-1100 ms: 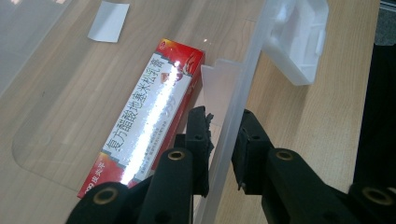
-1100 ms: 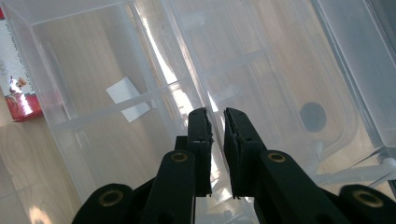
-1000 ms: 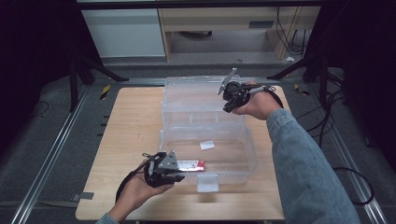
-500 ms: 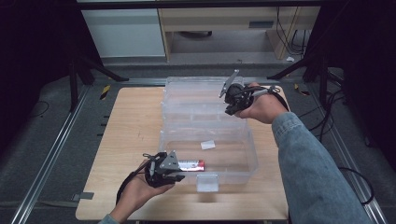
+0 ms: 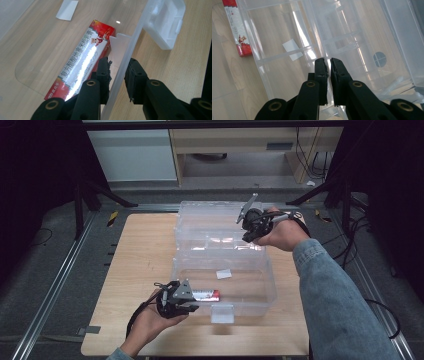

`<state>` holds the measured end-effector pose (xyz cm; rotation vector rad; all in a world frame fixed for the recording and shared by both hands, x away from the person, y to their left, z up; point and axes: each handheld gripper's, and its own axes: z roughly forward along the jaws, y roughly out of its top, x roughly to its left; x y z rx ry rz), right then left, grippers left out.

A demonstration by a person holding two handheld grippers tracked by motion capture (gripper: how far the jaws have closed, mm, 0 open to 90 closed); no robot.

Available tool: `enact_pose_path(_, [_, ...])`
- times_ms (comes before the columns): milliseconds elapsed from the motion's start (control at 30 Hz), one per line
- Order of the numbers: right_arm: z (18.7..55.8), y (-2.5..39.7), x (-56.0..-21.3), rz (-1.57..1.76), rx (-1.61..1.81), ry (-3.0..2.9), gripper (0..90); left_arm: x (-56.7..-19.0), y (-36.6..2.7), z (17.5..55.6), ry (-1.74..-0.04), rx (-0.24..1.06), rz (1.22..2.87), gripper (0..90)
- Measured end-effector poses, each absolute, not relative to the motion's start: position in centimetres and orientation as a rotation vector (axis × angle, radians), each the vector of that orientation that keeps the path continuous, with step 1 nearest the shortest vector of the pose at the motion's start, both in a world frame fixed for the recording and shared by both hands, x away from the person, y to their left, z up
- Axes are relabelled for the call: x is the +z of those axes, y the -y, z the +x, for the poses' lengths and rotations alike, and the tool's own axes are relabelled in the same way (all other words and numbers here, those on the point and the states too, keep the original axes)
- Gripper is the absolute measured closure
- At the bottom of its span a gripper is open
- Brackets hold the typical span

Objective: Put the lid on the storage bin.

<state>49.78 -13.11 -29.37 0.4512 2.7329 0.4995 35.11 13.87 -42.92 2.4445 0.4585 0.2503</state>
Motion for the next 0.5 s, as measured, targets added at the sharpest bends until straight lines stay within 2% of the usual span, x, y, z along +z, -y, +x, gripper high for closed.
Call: enact_pose_path(500, [47.6, 13.4, -28.8, 0.418, 0.534, -2.727, 85.8, -42.9, -13.7, 35.0, -0.46, 0.267, 2.444, 72.7])
